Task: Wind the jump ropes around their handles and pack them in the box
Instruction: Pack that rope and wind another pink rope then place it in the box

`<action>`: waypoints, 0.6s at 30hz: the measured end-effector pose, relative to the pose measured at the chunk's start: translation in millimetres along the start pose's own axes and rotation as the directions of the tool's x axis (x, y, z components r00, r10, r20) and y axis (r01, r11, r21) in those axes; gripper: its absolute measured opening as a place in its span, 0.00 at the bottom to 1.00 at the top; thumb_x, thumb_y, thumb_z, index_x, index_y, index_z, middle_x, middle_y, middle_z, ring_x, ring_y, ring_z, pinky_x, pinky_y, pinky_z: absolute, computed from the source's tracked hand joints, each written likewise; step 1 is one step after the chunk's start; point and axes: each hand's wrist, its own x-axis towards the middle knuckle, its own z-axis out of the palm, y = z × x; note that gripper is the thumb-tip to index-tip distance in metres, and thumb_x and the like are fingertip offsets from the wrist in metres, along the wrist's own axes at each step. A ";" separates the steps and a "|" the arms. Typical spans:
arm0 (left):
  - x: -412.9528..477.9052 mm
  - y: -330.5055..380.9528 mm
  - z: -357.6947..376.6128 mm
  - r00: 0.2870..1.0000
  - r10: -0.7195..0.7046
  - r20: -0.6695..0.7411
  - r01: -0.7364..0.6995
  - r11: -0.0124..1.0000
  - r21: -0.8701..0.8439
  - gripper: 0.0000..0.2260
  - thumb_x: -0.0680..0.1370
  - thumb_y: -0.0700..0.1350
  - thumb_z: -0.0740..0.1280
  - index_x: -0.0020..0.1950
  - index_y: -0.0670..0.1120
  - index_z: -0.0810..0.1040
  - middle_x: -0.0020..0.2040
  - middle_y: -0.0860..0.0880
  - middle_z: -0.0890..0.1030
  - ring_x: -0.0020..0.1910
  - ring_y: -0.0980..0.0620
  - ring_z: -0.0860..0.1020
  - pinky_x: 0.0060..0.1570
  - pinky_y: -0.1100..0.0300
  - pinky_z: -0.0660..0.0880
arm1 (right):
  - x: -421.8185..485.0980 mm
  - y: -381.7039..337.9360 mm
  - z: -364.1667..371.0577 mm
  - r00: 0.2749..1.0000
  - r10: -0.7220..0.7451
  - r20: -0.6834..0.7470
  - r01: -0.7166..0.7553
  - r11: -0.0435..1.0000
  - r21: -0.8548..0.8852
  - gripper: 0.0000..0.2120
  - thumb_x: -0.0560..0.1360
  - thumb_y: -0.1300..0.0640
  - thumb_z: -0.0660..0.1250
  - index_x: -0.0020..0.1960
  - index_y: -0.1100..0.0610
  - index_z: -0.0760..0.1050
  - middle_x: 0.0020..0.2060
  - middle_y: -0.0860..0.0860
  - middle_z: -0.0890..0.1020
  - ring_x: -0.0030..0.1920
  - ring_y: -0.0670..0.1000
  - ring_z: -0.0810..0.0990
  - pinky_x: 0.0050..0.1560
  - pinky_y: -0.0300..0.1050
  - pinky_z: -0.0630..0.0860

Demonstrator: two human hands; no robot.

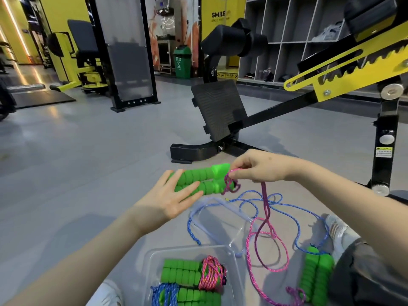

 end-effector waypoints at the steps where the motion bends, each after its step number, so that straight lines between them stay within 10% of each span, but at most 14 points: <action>1: 1.0 3.1 -3.3 1.000 0.019 -0.020 -0.019 1.000 -0.017 0.20 0.75 0.30 0.56 0.66 0.41 0.71 0.61 0.42 0.78 0.52 0.30 0.76 0.51 0.39 0.73 | 2.1 -1.2 -2.8 1.000 -0.022 -0.019 0.022 0.999 -0.025 0.11 0.77 0.55 0.65 0.40 0.60 0.79 0.26 0.45 0.71 0.26 0.44 0.65 0.29 0.36 0.64; 12: 22.3 28.8 -48.2 0.977 0.014 -0.213 -0.057 0.979 -0.198 0.15 0.81 0.34 0.57 0.66 0.43 0.72 0.63 0.44 0.79 0.56 0.31 0.76 0.56 0.39 0.72 | 9.4 6.0 -21.8 0.995 -0.029 -0.090 0.056 0.948 0.312 0.12 0.74 0.53 0.69 0.41 0.63 0.77 0.29 0.52 0.71 0.28 0.46 0.64 0.29 0.38 0.59; 18: 29.3 24.4 -54.7 0.960 -0.060 -0.273 0.004 0.980 -0.200 0.14 0.80 0.34 0.61 0.65 0.41 0.72 0.62 0.42 0.79 0.56 0.31 0.76 0.56 0.41 0.72 | 5.9 33.6 -4.2 0.995 0.003 -0.095 0.071 0.643 0.763 0.11 0.69 0.48 0.70 0.36 0.54 0.74 0.30 0.48 0.73 0.27 0.46 0.67 0.28 0.38 0.66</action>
